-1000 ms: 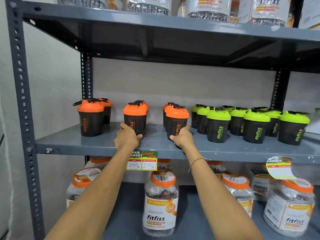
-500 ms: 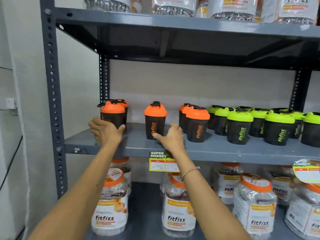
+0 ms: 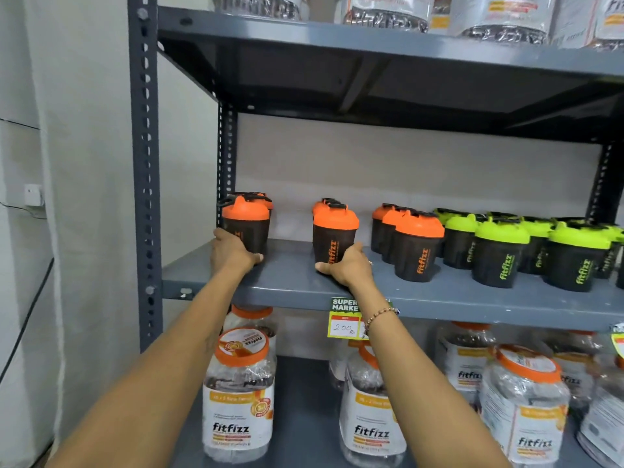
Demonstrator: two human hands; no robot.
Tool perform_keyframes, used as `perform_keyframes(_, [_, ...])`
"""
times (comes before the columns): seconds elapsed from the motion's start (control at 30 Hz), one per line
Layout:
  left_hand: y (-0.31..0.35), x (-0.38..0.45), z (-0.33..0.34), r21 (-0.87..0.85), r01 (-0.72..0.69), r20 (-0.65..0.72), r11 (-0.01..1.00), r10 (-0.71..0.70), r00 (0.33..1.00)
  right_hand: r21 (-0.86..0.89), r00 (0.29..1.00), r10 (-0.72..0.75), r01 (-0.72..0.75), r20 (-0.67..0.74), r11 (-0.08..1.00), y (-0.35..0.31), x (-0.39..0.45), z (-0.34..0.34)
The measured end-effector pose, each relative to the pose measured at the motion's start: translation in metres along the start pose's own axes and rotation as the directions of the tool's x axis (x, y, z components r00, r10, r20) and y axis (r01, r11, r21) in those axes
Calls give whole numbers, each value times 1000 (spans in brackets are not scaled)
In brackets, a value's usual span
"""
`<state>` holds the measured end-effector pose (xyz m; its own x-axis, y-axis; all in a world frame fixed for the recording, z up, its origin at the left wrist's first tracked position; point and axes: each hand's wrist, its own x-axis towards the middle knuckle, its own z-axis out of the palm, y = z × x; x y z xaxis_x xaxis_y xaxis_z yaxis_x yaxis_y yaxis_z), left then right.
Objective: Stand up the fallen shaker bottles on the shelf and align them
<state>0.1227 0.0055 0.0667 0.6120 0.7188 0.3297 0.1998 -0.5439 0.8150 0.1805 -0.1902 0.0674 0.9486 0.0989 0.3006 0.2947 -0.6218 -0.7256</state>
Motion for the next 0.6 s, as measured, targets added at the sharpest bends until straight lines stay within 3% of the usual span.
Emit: perform_keyframes(0.6, [-12,6,-9,42,-12,25,999,11,1000,-29,1000,-8,8,-7,1000,-1,-9,1])
